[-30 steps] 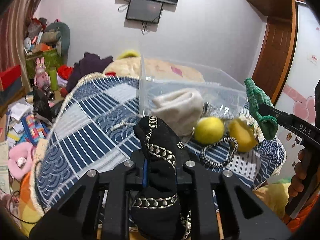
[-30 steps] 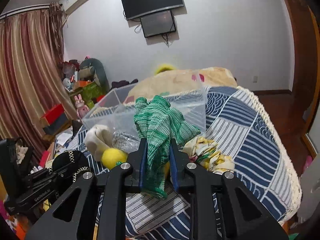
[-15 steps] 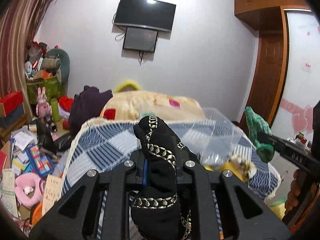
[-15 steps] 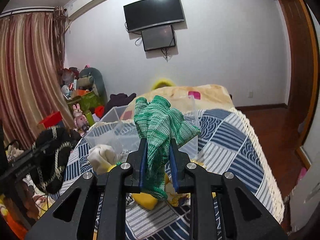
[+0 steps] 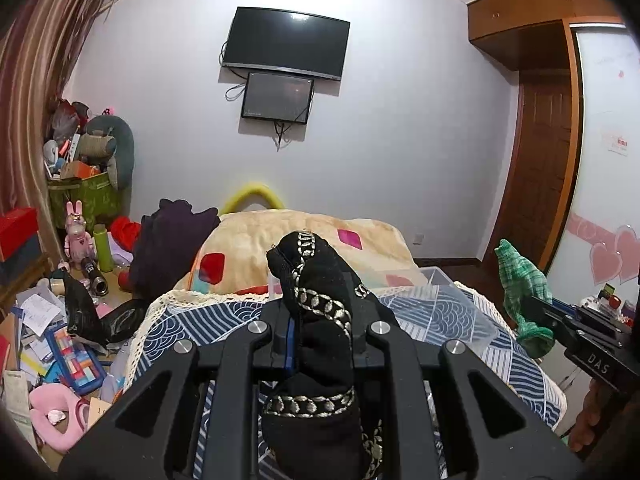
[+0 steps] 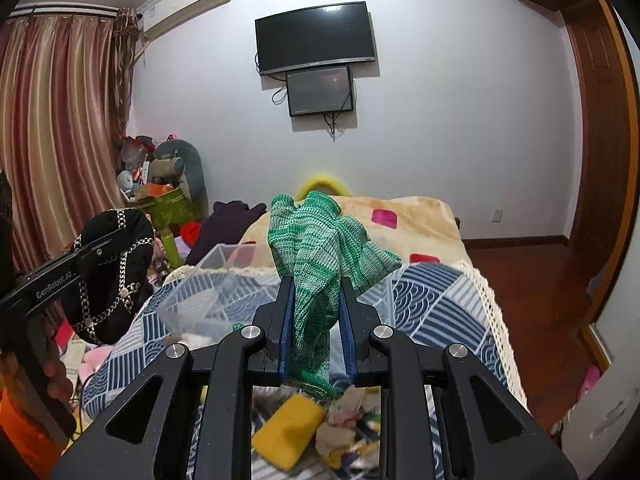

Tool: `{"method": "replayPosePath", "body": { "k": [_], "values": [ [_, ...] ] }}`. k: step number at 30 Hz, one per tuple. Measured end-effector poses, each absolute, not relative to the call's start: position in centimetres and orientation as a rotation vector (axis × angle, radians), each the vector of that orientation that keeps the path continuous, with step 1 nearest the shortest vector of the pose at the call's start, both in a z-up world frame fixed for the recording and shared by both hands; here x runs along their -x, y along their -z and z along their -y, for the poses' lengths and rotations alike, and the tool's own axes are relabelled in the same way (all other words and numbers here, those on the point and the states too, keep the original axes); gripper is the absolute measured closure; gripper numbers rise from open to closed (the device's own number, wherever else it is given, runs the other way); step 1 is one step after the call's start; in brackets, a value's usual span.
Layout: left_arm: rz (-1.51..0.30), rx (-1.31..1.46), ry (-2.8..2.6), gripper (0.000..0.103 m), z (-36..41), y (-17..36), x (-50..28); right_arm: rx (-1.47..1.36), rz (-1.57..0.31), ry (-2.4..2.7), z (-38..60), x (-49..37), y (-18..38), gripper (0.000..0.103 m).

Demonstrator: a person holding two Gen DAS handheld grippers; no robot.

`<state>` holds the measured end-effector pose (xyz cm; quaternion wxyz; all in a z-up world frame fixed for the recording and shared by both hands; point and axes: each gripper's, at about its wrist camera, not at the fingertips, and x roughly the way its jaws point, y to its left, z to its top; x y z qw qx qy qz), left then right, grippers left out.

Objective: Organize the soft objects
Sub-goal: 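Carry the cap with the left tool into the clear box while the right tool drops the glove in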

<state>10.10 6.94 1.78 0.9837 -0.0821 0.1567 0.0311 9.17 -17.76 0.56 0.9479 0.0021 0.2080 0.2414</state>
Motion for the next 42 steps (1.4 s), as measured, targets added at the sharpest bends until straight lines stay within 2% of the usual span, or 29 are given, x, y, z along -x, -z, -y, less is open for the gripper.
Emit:
{"method": "replayPosePath", "body": {
  "k": [15,29,32,34,36,42],
  "values": [
    [-0.401,0.150,-0.150,0.086,-7.1,0.3,-16.5,-0.006,-0.523,-0.506,15.4,-14.7,0.7,0.084],
    [-0.637,0.053,-0.096,0.085,-6.1,4.1,-21.9,0.124,-0.668,-0.522,12.5,-16.8,3.4,0.084],
    [-0.663,0.036,-0.074,0.077,-5.7,4.4,-21.8,0.150,-0.690,-0.535,12.2,-17.0,3.7,0.084],
    [-0.676,0.030,-0.060,0.066,-5.5,4.4,-21.8,0.160,-0.704,-0.538,12.0,-17.1,3.9,0.083],
    [-0.676,0.028,-0.055,0.049,-5.4,4.2,-21.6,0.167,-0.709,-0.537,12.0,-17.1,3.9,0.082],
    [-0.631,-0.007,-0.052,0.036,-4.8,2.9,-20.5,0.155,-0.700,-0.544,12.4,-16.9,3.0,0.072]
  ]
}}
